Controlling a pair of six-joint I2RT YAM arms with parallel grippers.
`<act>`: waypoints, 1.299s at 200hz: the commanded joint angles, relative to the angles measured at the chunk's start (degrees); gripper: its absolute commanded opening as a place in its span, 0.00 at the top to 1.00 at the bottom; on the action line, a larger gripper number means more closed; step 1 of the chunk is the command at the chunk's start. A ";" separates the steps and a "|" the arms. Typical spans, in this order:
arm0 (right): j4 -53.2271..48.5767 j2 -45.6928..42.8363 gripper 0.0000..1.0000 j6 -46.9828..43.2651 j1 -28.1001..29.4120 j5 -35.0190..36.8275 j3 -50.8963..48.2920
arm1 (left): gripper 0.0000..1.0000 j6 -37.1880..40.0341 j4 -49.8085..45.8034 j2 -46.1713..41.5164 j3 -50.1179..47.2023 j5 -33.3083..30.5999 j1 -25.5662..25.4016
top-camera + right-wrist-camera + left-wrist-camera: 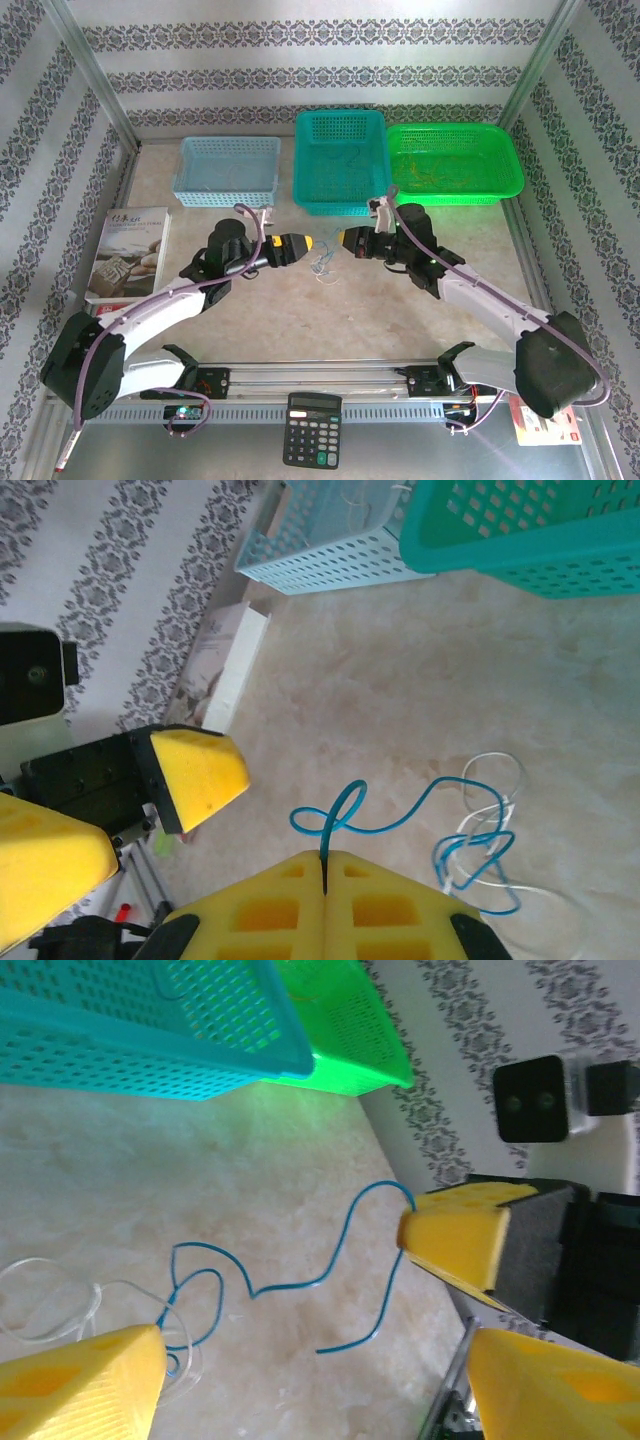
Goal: Untangle the cables
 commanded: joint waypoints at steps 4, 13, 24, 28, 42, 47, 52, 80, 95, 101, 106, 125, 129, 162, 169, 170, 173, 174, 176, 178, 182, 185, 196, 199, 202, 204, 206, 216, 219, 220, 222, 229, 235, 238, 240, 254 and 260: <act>2.12 -1.44 1.00 2.59 -0.56 -2.88 2.58 | 0.26 1.66 7.11 -2.10 -0.61 5.22 -0.80; 2.16 -1.42 1.00 2.92 -0.57 -2.98 2.76 | 0.28 1.43 8.13 -1.93 -0.39 7.05 -0.85; 2.25 -1.33 1.00 3.13 -0.66 -2.98 2.85 | 0.29 1.22 8.50 -1.39 0.17 8.57 -1.22; 2.30 -1.26 1.00 3.19 -0.66 -2.98 2.85 | 0.29 1.15 8.73 -1.21 0.31 9.10 -1.52; 2.46 -1.06 1.00 3.43 -0.66 -3.07 2.85 | 0.32 1.08 9.51 -0.02 0.97 10.40 -2.48; 2.55 -0.98 1.00 3.54 -0.66 -3.14 2.79 | 0.33 1.07 9.50 0.55 1.20 10.67 -2.77; 2.60 -0.95 1.00 3.63 -0.66 -3.24 2.77 | 0.34 1.18 9.49 1.02 1.37 10.93 -3.08; 2.96 -0.77 1.00 3.99 -0.66 -3.82 2.76 | 0.37 1.86 10.07 3.85 2.01 10.40 -4.34; 2.96 -0.72 1.00 4.16 -0.66 -4.25 2.76 | 0.40 2.00 10.58 5.31 2.56 10.34 -4.56; 2.96 -0.72 1.00 4.16 -0.66 -4.38 2.76 | 0.41 2.01 10.87 5.82 2.72 10.28 -4.65; 2.96 -0.67 1.00 4.18 -0.66 -4.57 2.72 | 0.41 2.08 11.06 6.35 3.03 10.17 -4.61; 3.03 -0.68 1.00 4.34 -0.66 -4.82 2.63 | 0.43 2.38 11.51 7.78 4.00 9.90 -4.61; 3.02 -0.72 1.00 4.34 -0.67 -4.93 2.67 | 0.44 2.42 11.59 8.15 4.27 9.87 -4.62; 3.30 -0.68 1.00 4.60 -0.39 -5.53 2.64 | 0.47 2.83 11.93 10.60 6.12 10.07 -4.61; 3.29 -0.76 1.00 4.68 -0.31 -5.53 2.58 | 0.48 2.74 12.20 11.03 6.36 10.26 -4.61; 3.26 -0.79 1.00 4.69 -0.31 -5.53 2.63 | 0.48 2.72 12.21 11.17 6.44 10.28 -4.61; 3.26 -0.87 1.00 4.69 -0.26 -5.53 2.64 | 0.48 2.69 12.28 11.33 6.55 10.31 -4.64; 3.29 -0.84 1.00 4.69 -0.24 -5.53 2.61 | 0.49 2.65 12.34 11.37 6.57 10.39 -4.62; 3.26 -0.82 1.00 4.71 -0.22 -5.53 2.66 | 0.49 2.65 12.47 11.50 6.59 10.45 -4.61; 3.30 -0.79 1.00 4.76 -0.24 -5.58 2.61 | 0.49 2.62 12.48 11.60 6.62 10.47 -4.61; 3.31 -0.87 1.00 4.78 -0.17 -5.62 2.67 | 0.49 2.53 12.71 11.86 6.75 10.56 -4.65; 3.35 -0.90 1.00 4.78 -0.22 -5.62 2.68 | 0.49 2.47 12.87 12.04 6.75 10.57 -4.61; 3.43 -0.90 1.00 4.87 -0.13 -5.84 2.76 | 0.50 2.38 13.15 12.45 6.78 10.56 -4.61; 3.40 -0.90 1.00 4.93 -0.11 -5.83 2.81 | 0.50 2.40 13.19 12.53 6.77 10.56 -4.61; 3.46 -0.90 1.00 4.99 -0.13 -5.88 2.85 | 0.50 2.38 13.25 12.54 6.78 10.59 -4.61; 3.42 -0.95 1.00 4.96 -0.13 -5.86 2.85 | 0.50 2.47 13.29 12.63 6.78 10.57 -4.61; 3.49 -0.94 1.00 4.96 -0.06 -5.86 2.87 | 0.50 2.47 13.28 12.70 6.78 10.63 -4.61; 3.57 -0.99 1.00 4.95 0.00 -5.88 3.02 | 0.51 2.44 13.54 12.81 6.62 10.56 -4.61; 3.57 -0.99 1.00 4.93 0.01 -5.88 3.09 | 0.51 2.38 13.65 12.93 6.60 10.61 -4.61; 3.57 -0.99 1.00 4.94 0.03 -5.88 3.11 | 0.51 2.37 13.64 13.00 6.65 10.63 -4.61; 3.57 -0.99 1.00 4.95 0.04 -5.88 3.11 | 0.51 2.40 13.63 12.99 6.63 10.65 -4.63; 3.58 -0.90 1.00 4.97 0.05 -5.84 3.19 | 0.53 2.33 13.79 13.16 6.53 10.67 -4.62; 3.63 -0.88 1.00 5.01 0.09 -5.87 3.20 | 0.54 2.34 13.96 13.29 6.51 10.73 -4.69; 3.61 -0.90 1.00 5.04 0.10 -5.86 3.20 | 0.55 2.35 13.97 13.37 6.38 10.78 -4.66; 3.65 -0.84 1.00 5.04 0.12 -5.88 3.25 | 0.55 2.31 14.02 13.46 6.39 10.82 -4.67; 3.75 -0.70 1.00 5.11 0.22 -5.88 3.25 | 0.58 2.03 14.62 13.82 6.15 11.08 -4.74; 3.84 -0.68 1.00 5.11 0.28 -5.80 3.29 | 0.60 1.80 15.00 14.01 5.95 11.30 -4.70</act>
